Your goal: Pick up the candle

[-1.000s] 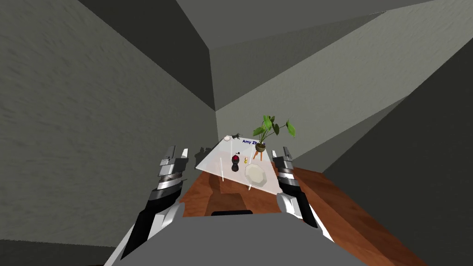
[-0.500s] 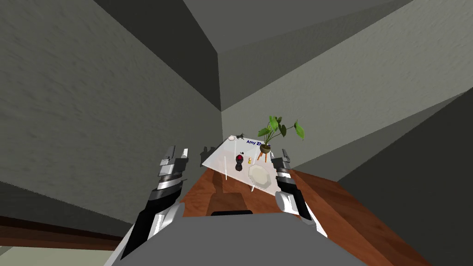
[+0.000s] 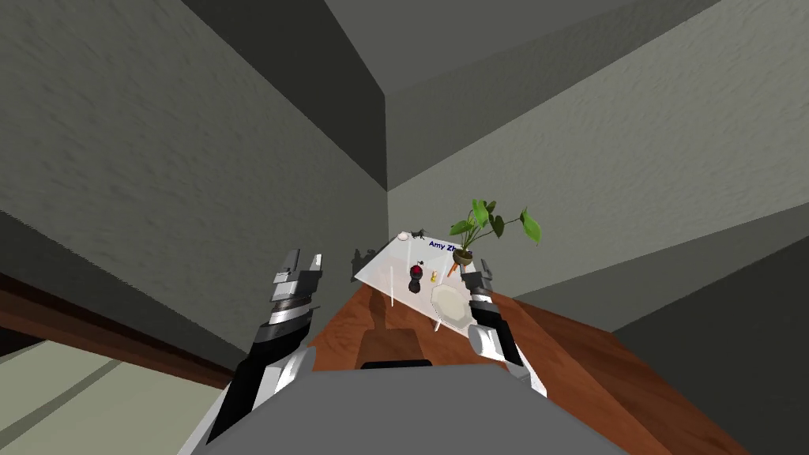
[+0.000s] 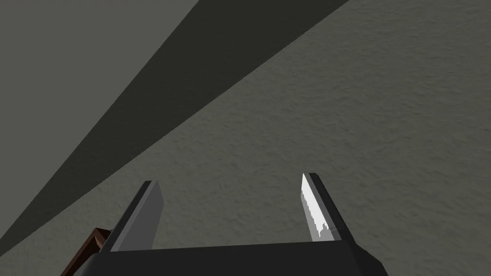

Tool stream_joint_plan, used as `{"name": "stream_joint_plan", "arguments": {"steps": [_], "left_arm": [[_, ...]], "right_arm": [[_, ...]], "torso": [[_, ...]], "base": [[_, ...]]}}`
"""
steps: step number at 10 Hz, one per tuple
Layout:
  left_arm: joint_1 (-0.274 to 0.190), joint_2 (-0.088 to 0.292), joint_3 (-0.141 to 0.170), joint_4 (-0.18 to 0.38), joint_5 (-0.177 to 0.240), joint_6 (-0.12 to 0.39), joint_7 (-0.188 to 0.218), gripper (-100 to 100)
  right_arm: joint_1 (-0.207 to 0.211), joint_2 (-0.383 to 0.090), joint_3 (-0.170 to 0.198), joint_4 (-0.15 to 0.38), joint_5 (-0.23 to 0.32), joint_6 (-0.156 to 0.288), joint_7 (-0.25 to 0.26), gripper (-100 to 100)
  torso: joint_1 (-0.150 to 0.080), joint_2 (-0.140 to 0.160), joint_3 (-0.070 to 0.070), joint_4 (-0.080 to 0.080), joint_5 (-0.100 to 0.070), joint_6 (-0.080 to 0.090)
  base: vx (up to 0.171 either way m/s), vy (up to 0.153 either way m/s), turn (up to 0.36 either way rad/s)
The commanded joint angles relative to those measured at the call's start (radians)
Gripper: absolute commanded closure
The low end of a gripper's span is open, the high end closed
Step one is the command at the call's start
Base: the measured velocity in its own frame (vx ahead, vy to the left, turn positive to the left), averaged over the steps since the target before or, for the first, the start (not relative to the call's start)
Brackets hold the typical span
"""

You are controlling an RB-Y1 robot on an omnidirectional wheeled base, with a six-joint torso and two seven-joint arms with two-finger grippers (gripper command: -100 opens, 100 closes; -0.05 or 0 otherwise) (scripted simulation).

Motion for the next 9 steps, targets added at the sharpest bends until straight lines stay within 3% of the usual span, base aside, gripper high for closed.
{"name": "stream_joint_plan", "arguments": {"steps": [1, 9], "left_arm": [[0.000, 0.000, 0.000, 0.000, 0.000, 0.000, 0.000, 0], [0.000, 0.000, 0.000, 0.000, 0.000, 0.000, 0.000, 0]], "right_arm": [[-0.003, -0.004, -0.001, 0.038, -0.015, -0.006, -0.037, -100], [-0.097, -0.029, -0.019, 0.296, -0.141, -0.025, -0.253, -100]], "torso": [[0.000, 0.000, 0.000, 0.000, 0.000, 0.000], [-0.001, 0.000, 0.000, 0.000, 0.000, 0.000]], "base": [[-0.006, -0.004, 0.105], [-0.009, -0.008, 0.166]]}}
